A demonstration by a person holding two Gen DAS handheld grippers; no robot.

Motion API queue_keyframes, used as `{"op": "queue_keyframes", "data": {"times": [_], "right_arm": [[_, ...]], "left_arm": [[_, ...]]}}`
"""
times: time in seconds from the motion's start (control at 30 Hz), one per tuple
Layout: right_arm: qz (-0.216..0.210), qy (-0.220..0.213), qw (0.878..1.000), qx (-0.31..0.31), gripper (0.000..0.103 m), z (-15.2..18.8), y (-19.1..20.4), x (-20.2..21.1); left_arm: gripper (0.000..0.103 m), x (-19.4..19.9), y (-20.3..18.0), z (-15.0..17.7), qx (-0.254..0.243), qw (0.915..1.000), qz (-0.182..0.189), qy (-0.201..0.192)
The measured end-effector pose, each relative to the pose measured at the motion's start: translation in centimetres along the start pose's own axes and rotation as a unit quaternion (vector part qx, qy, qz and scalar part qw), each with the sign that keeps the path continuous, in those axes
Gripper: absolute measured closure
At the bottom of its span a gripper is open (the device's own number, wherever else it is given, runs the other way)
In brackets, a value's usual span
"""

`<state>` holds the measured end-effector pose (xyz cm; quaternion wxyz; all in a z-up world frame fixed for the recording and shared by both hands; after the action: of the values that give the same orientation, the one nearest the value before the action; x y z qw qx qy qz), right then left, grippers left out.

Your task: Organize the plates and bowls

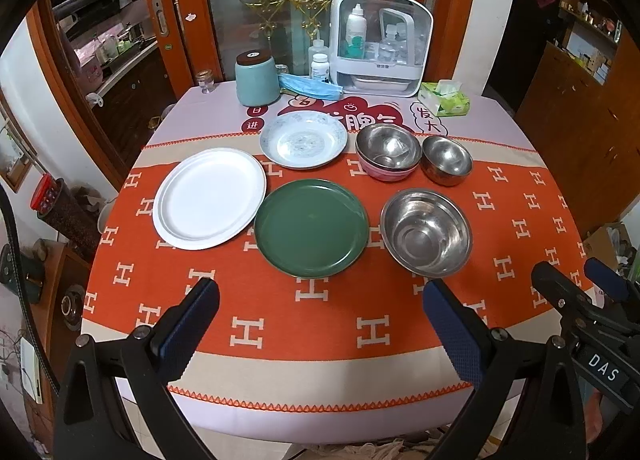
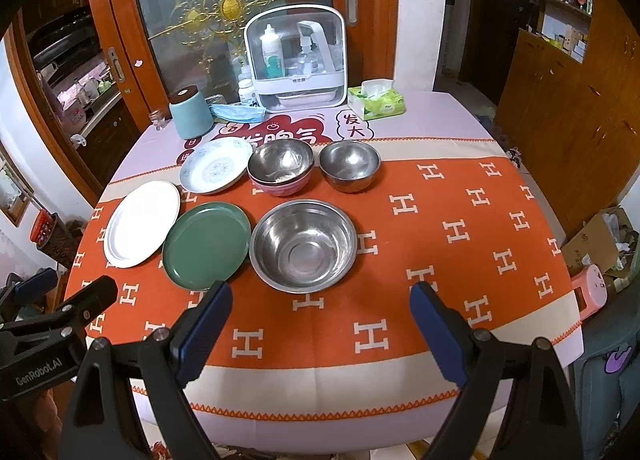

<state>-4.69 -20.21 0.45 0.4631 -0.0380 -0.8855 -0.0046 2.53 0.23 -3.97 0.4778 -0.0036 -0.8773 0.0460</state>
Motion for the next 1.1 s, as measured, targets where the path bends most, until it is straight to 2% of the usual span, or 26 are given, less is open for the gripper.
{"op": "queue_keyframes", "data": {"times": [0.37, 1.1], "right_arm": [[-0.010, -0.004, 1.000, 0.004, 0.012, 0.0, -0.3, 0.0], [-0.026, -0.002, 0.999, 0.021, 0.012, -0.5, -1.1, -0.5]], "left_arm": [[0.002, 0.5, -0.3, 0.1, 0.002, 0.9998, -0.020, -0.003], [0.002, 0.1, -1.1, 0.2, 0.014, 0.9997, -0.020, 0.002]]}}
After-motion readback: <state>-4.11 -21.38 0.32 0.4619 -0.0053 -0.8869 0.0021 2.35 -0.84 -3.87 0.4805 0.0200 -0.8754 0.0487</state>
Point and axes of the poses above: each gripper's, at about its wrist camera, not at the fingertips, and x roughly against the way its jaws point, y to its left, z to its underside, the point moved 5 cm from there along -x, roughly the way its jaws point, and after that the axes turned 7 degrees about x, right-handed, at the moved point
